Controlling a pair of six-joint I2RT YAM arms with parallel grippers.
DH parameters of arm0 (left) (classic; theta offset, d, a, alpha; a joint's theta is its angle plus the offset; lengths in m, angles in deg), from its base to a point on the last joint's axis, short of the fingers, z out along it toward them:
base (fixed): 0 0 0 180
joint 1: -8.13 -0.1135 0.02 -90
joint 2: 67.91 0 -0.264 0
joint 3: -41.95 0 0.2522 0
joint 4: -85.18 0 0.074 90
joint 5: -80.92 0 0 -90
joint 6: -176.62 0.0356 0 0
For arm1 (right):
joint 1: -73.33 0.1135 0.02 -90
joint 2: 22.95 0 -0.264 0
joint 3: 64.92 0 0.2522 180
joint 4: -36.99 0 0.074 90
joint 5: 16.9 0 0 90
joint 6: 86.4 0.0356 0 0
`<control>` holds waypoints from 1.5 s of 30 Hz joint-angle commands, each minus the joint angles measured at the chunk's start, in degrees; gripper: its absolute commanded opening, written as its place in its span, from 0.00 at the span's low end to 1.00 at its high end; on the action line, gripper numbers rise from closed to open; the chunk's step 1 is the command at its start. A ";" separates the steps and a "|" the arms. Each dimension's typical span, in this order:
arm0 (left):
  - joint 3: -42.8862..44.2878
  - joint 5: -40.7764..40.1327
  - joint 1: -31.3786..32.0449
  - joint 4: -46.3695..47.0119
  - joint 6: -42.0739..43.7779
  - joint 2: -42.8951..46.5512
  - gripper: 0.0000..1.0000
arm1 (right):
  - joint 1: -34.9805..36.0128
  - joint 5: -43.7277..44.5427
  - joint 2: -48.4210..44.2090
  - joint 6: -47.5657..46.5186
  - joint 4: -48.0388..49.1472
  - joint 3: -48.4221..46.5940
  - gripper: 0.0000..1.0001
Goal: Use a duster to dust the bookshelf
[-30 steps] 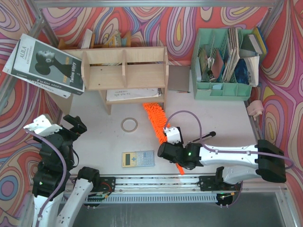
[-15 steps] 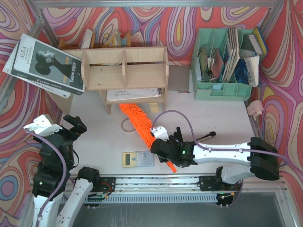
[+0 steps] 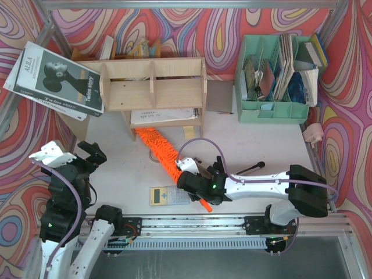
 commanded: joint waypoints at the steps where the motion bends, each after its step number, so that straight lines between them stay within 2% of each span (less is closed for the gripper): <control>1: -0.76 -0.25 -0.30 0.08 -0.42 -0.11 0.98 | 0.32 0.22 0.86 0.81 -0.45 -1.02 0.00; 7: -0.87 -0.29 -0.30 0.08 -0.42 -0.18 0.98 | 0.32 1.42 -0.52 0.07 -0.19 -1.73 0.00; 13: -0.78 -0.38 -0.30 0.08 -0.42 -0.21 0.98 | 0.52 -2.60 -5.15 -1.67 2.40 -1.78 0.00; 18: -0.87 -0.34 -0.30 0.03 -0.42 -0.11 0.98 | 3.37 -1.01 -7.59 -2.35 2.29 -0.54 0.00; 25: -0.73 -0.21 -0.35 0.08 -0.33 -0.46 0.98 | 4.48 -1.08 -6.83 1.51 -0.22 2.29 0.00; 38: -0.79 -0.21 -0.30 0.07 -0.42 -0.16 0.99 | 4.56 1.80 -5.25 1.64 -3.99 2.10 0.00; 45: -0.71 0.05 -0.30 0.08 -0.39 -0.46 0.98 | 4.55 6.62 -10.26 0.80 -4.22 -0.24 0.00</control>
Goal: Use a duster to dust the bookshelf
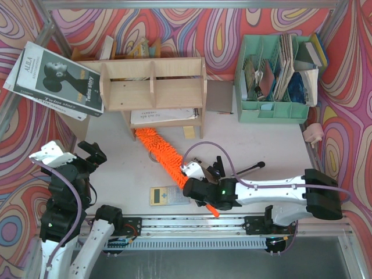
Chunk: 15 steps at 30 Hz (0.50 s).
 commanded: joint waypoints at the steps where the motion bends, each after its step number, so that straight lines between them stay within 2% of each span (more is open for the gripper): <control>1: -0.71 -0.02 -0.30 0.04 -0.36 -0.34 0.98 | 0.42 5.46 -5.38 -1.46 1.56 -3.20 0.00; 5: -0.80 -0.23 -0.30 0.12 -0.42 -0.08 0.99 | 0.37 7.99 -5.71 -0.46 1.87 -3.32 0.00; 15: -0.80 -0.08 -0.30 0.08 -0.42 -0.14 0.99 | 0.34 6.33 4.69 0.52 2.50 -5.27 0.00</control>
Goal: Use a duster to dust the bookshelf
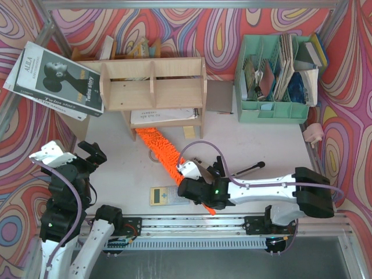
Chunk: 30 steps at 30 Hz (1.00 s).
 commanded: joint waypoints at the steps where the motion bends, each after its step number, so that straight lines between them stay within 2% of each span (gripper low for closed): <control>1: -0.79 -0.02 -0.30 0.09 -0.42 -0.13 0.99 | 0.25 2.07 2.70 0.72 2.33 -2.84 0.00; 11: -0.94 -0.20 -0.30 0.25 -0.45 0.64 0.98 | 0.29 5.09 -3.10 -3.22 5.18 -5.29 0.00; 22: -0.86 -0.24 -0.30 0.14 -0.51 0.49 0.99 | -0.83 2.20 2.51 -6.40 7.42 -1.33 0.00; 30: -0.81 -0.15 -0.30 0.07 -0.51 0.28 0.99 | -0.96 2.82 2.25 -7.99 7.12 -4.26 0.00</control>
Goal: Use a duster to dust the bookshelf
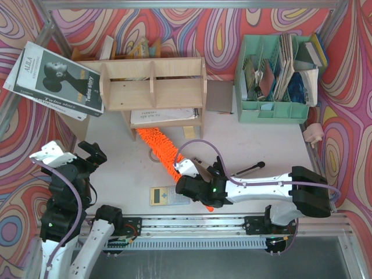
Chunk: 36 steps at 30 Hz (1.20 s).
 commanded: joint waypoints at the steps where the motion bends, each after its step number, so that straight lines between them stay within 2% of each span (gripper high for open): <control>1: -0.70 -0.21 -0.35 0.07 -0.51 0.26 0.99 | -0.01 1.48 -1.27 -3.98 3.86 -3.82 0.00; 7: -0.60 -0.32 -0.30 -0.01 -0.51 0.15 0.98 | -0.18 1.87 -4.46 -4.08 4.80 -3.62 0.00; 20: -0.68 -0.12 -0.30 0.16 -0.42 -0.22 0.99 | -0.87 -1.44 0.60 0.99 2.22 1.53 0.00; 25: -0.67 -0.23 -0.30 0.07 -0.45 -0.17 0.98 | -0.91 -1.07 -2.68 -0.85 2.24 1.06 0.00; 32: -0.58 -0.24 -0.30 0.08 -0.42 -0.31 0.98 | -0.89 -4.79 -10.51 -6.04 1.28 2.95 0.00; 36: -0.60 -0.21 -0.30 0.08 -0.43 -0.34 0.98 | -0.58 -7.09 -14.94 -4.83 -1.94 5.40 0.00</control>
